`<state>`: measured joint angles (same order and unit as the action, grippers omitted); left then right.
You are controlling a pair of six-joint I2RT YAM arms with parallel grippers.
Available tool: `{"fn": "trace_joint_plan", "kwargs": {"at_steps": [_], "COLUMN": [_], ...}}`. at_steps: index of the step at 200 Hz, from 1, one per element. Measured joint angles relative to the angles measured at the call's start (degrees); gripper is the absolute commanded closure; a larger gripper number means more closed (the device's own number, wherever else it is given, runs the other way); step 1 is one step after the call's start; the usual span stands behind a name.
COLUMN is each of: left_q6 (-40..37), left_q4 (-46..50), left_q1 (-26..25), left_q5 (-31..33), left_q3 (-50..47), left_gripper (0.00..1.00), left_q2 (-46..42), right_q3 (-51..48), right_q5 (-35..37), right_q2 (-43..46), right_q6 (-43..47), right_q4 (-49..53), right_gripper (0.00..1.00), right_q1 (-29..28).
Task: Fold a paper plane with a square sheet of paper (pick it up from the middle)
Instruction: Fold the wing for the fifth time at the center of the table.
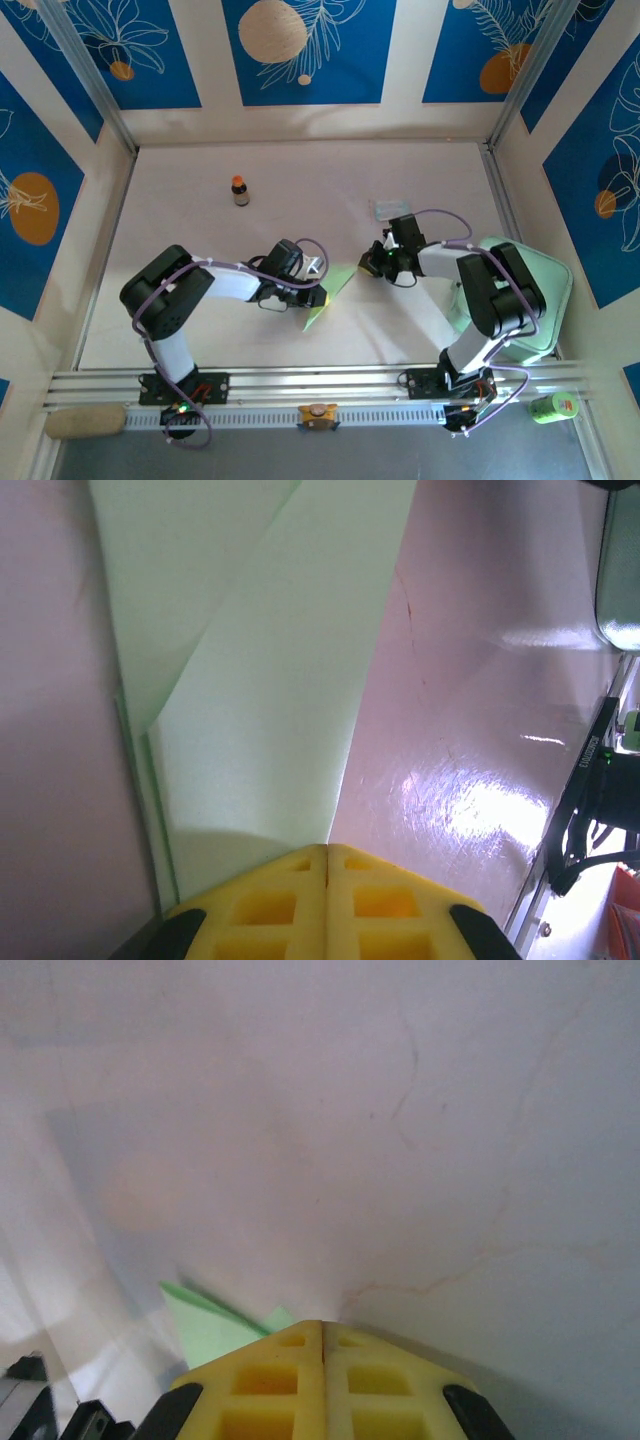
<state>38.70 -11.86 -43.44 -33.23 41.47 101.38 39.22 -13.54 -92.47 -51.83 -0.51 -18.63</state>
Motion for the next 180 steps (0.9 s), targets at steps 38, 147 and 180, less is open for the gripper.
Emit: {"fn": "trace_joint_plan", "kwargs": {"at_steps": [38, 147, 180], "left_q6": [0.44, 0.42, 0.22], "left_q4": [-0.15, 2.32, 5.7], "left_q1": [-0.04, -0.17, -0.24], "left_q5": [-0.37, -1.07, -2.21], "left_q3": [-0.72, -0.85, 0.61], "left_gripper": [1.0, 0.95, 0.92], "left_q2": [-0.5, -1.81, -3.52], "right_q3": [-0.09, -2.12, -2.23], "right_q5": [0.2, -1.7, -2.14], "right_q2": [8.76, -2.29, -2.6], "right_q6": [-0.17, -2.19, -2.21], "right_q4": [-0.79, -4.66, -5.2], "right_gripper": [0.95, 0.98, 0.98], "right_q1": [-3.74, -9.11, -9.11]}}
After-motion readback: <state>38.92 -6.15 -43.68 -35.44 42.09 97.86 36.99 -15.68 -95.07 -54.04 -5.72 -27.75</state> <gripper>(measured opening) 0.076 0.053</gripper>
